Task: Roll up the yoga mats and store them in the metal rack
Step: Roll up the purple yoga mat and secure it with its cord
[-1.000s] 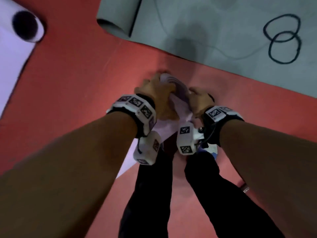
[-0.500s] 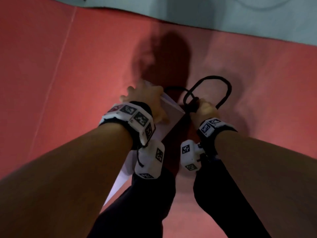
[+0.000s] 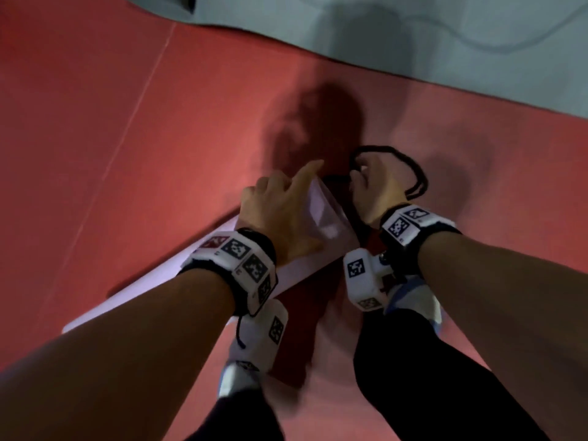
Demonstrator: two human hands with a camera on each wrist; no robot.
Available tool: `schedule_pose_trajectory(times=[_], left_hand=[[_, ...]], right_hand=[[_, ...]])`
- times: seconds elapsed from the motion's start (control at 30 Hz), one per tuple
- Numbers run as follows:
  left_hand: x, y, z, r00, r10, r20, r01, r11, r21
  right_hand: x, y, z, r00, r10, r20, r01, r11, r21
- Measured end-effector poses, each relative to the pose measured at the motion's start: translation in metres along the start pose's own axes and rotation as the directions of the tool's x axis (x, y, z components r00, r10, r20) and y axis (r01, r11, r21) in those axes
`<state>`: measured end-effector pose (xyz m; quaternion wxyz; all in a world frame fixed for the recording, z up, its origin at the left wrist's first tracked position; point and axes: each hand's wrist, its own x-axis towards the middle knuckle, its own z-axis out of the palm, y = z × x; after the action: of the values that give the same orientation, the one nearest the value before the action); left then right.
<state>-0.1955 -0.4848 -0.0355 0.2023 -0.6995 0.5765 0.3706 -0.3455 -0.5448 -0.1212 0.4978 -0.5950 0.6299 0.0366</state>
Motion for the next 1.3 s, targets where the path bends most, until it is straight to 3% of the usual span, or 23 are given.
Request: schedule_pose_trajectory(times=[0.07,0.13,0.27,0.37,0.47,0.53,0.63,0.77,0.9,1.07,1.17,1.3], left_hand=[[0.003,-0.001,0.009,0.995,0.091,0.039,-0.093,0.994,0.059],[0.006,-0.001,0.024,0.983,0.168,0.077,-0.175,0.979,0.105],[0.016,0.002,0.054,0.977,0.211,0.011,-0.210,0.964,0.163],[0.027,-0.002,0.055,0.972,0.232,-0.025,-0.226,0.961,0.158],[0.035,-0.017,0.043,0.957,0.277,-0.088,-0.277,0.961,0.018],[0.035,-0.021,0.045,0.935,0.335,-0.113,-0.336,0.942,0.013],[0.029,-0.013,0.054,0.959,0.264,-0.098,-0.259,0.964,0.066],[0.021,-0.006,0.060,0.962,0.256,-0.097,-0.257,0.966,0.007],[0.025,-0.013,0.050,0.943,0.275,-0.187,-0.291,0.955,-0.059],[0.037,-0.054,0.019,0.934,0.206,-0.291,-0.296,0.903,-0.310],[0.030,-0.074,-0.004,0.933,0.110,-0.344,-0.229,0.917,-0.328],[0.020,-0.074,-0.008,0.929,0.128,-0.348,-0.248,0.911,-0.328]], right_hand=[[0.014,-0.012,-0.002,0.991,-0.090,0.098,0.094,0.995,-0.039],[0.023,-0.017,-0.002,0.970,-0.094,0.225,0.113,0.991,-0.071],[0.032,-0.027,0.000,0.944,-0.149,0.293,0.219,0.950,-0.222],[0.028,-0.041,-0.005,0.935,-0.098,0.341,0.216,0.920,-0.328],[0.016,-0.051,-0.010,0.927,-0.047,0.372,0.143,0.961,-0.235],[0.007,-0.056,-0.014,0.946,-0.098,0.309,0.171,0.961,-0.216],[-0.002,-0.071,-0.015,0.968,-0.143,0.206,0.192,0.951,-0.243],[-0.009,-0.081,-0.005,0.962,-0.172,0.211,0.241,0.897,-0.371],[-0.010,-0.085,-0.017,0.968,-0.189,0.167,0.240,0.891,-0.384],[-0.017,-0.089,-0.018,0.960,-0.220,0.175,0.261,0.930,-0.261],[-0.021,-0.102,-0.008,0.943,-0.285,0.173,0.318,0.926,-0.202],[-0.022,-0.119,0.004,0.920,-0.388,-0.057,0.379,0.917,-0.124]])
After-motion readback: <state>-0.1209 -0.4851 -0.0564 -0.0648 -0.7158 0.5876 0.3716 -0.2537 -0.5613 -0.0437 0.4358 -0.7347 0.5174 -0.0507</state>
